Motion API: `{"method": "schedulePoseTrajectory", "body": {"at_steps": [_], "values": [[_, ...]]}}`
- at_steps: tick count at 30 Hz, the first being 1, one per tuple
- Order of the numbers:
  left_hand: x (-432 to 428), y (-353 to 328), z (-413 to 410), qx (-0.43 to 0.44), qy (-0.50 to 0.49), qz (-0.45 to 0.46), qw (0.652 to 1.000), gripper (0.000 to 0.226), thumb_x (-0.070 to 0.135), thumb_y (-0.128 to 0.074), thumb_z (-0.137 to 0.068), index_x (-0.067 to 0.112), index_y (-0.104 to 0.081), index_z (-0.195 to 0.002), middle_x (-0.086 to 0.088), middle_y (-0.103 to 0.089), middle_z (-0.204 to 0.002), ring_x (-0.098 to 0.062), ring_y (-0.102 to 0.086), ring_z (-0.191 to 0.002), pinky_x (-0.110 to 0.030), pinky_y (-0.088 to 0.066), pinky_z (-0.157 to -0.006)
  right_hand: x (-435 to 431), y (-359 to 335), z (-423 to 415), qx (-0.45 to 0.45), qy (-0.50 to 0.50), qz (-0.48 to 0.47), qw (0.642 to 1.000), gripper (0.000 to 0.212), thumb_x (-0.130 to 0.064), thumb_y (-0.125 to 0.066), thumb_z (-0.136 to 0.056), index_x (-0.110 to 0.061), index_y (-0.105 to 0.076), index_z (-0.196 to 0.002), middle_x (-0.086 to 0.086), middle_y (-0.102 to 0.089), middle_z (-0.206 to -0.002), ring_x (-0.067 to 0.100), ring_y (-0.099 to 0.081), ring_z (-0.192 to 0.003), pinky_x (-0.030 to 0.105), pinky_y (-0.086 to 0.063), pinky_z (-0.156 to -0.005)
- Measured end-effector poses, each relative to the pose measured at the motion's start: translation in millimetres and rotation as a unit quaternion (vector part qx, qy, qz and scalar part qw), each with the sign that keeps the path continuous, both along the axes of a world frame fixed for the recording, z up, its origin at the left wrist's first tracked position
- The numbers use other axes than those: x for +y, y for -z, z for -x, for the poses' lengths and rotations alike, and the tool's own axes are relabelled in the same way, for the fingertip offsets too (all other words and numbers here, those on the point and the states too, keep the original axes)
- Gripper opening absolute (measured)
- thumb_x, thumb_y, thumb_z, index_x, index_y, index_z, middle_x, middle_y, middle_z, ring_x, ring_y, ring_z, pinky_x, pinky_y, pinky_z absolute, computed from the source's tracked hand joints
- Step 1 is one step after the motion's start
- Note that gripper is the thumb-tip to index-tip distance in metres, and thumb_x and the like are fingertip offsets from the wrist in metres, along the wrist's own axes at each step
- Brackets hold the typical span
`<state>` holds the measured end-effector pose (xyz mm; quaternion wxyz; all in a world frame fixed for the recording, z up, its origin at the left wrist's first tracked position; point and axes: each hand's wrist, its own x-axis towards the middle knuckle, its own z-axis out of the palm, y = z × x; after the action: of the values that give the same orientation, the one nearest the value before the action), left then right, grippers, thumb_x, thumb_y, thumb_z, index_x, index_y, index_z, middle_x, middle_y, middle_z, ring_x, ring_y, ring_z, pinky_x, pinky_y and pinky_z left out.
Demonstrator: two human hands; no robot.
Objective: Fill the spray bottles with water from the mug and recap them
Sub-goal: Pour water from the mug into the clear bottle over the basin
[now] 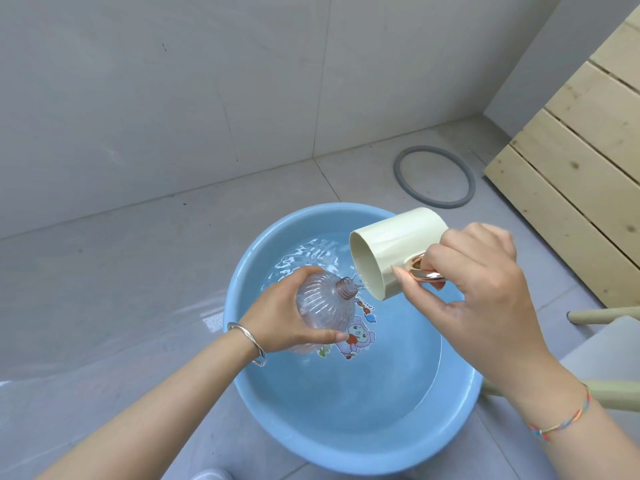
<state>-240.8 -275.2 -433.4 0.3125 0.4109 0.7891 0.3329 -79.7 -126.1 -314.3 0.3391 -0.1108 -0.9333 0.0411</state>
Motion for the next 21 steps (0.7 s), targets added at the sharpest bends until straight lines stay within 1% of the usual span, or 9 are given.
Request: {"method": "schedulePoseTrajectory", "body": {"at_steps": [3, 5, 8, 11, 13, 15, 18, 21], "values": [[0.6, 0.7, -0.1, 0.003, -0.002, 0.000, 1.000, 0.099, 0.072, -0.079, -0.045, 0.042, -0.040, -0.131, 0.026, -0.054, -0.124, 0.000, -0.053, -0.114, -0.021, -0.042, -0.097, -2.4, 1.0, 1.7, 0.003, -0.013, -0.017, 1.000, 0.034, -0.023, -0.062, -0.087, -0.010, -0.047, -0.059, -0.003, -0.038, -0.061, 0.015, -0.029, -0.067, 0.025, -0.023, -0.078], [0.8, 0.9, 0.0, 0.005, -0.003, 0.000, 1.000, 0.098, 0.069, -0.082, -0.047, 0.042, -0.040, -0.131, 0.027, -0.054, -0.124, 0.001, -0.052, -0.114, -0.022, -0.041, -0.098, -3.5, 2.2, 2.2, 0.000, -0.019, -0.029, 0.999, 0.034, -0.022, -0.063, -0.087, -0.010, -0.048, -0.059, -0.001, -0.040, -0.061, 0.016, -0.029, -0.068, 0.025, -0.024, -0.079], [1.2, 0.0, -0.5, 0.004, -0.007, -0.008, 1.000, 0.095, 0.064, -0.085, -0.049, 0.041, -0.041, -0.130, 0.028, -0.053, -0.123, 0.003, -0.051, -0.114, -0.019, -0.040, -0.097, -5.3, 3.9, 2.2, -0.006, -0.030, -0.049, 0.998, 0.032, -0.018, -0.065, -0.086, -0.009, -0.051, -0.060, 0.001, -0.042, -0.060, 0.018, -0.031, -0.068, 0.025, -0.025, -0.078], [1.3, -0.9, -0.6, -0.003, -0.009, -0.009, 1.000, 0.095, 0.065, -0.085, -0.048, 0.040, -0.042, -0.129, 0.028, -0.054, -0.123, 0.002, -0.053, -0.114, -0.018, -0.040, -0.096, -5.8, 6.5, 2.6, -0.010, -0.045, -0.049, 0.998, 0.031, -0.018, -0.064, -0.087, -0.007, -0.053, -0.061, 0.003, -0.042, -0.060, 0.018, -0.030, -0.068, 0.024, -0.025, -0.076], [0.9, -0.6, -0.1, -0.006, -0.012, -0.011, 1.000, 0.099, 0.070, -0.082, -0.045, 0.040, -0.042, -0.131, 0.029, -0.053, -0.124, 0.002, -0.052, -0.115, -0.018, -0.040, -0.096, -4.6, 8.3, 2.3, -0.007, -0.039, -0.014, 0.999, 0.032, -0.021, -0.062, -0.088, -0.007, -0.051, -0.061, 0.002, -0.042, -0.062, 0.019, -0.031, -0.068, 0.024, -0.026, -0.072], [-0.4, -1.1, 0.2, -0.011, -0.016, -0.012, 1.000, 0.098, 0.068, -0.084, -0.046, 0.041, -0.042, -0.131, 0.030, -0.052, -0.123, 0.004, -0.051, -0.114, -0.015, -0.038, -0.094, -1.3, 10.2, 1.0, -0.004, -0.006, 0.059, 0.998, 0.032, -0.026, -0.059, -0.089, -0.010, -0.047, -0.064, -0.002, -0.041, -0.064, 0.017, -0.032, -0.068, 0.023, -0.026, -0.068], [-1.7, -2.5, 0.7, -0.016, -0.025, -0.019, 0.999, 0.091, 0.063, -0.086, -0.048, 0.042, -0.043, -0.126, 0.031, -0.054, -0.118, 0.003, -0.053, -0.110, -0.015, -0.040, -0.092, 8.7, 14.0, -3.4, -0.009, 0.067, 0.174, 0.983, 0.030, -0.033, -0.058, -0.089, -0.014, -0.044, -0.070, -0.006, -0.041, -0.067, 0.015, -0.035, -0.070, 0.019, -0.027, -0.063], [-2.4, -2.4, 2.2, -0.021, -0.038, -0.024, 0.999, 0.092, 0.060, -0.086, -0.050, 0.039, -0.044, -0.129, 0.026, -0.056, -0.121, 0.002, -0.053, -0.111, -0.016, -0.039, -0.093, 21.9, 28.2, -8.9, -0.046, 0.105, 0.242, 0.963, 0.033, -0.035, -0.058, -0.092, -0.011, -0.045, -0.074, -0.005, -0.047, -0.071, 0.019, -0.042, -0.074, 0.026, -0.028, -0.063]]}}
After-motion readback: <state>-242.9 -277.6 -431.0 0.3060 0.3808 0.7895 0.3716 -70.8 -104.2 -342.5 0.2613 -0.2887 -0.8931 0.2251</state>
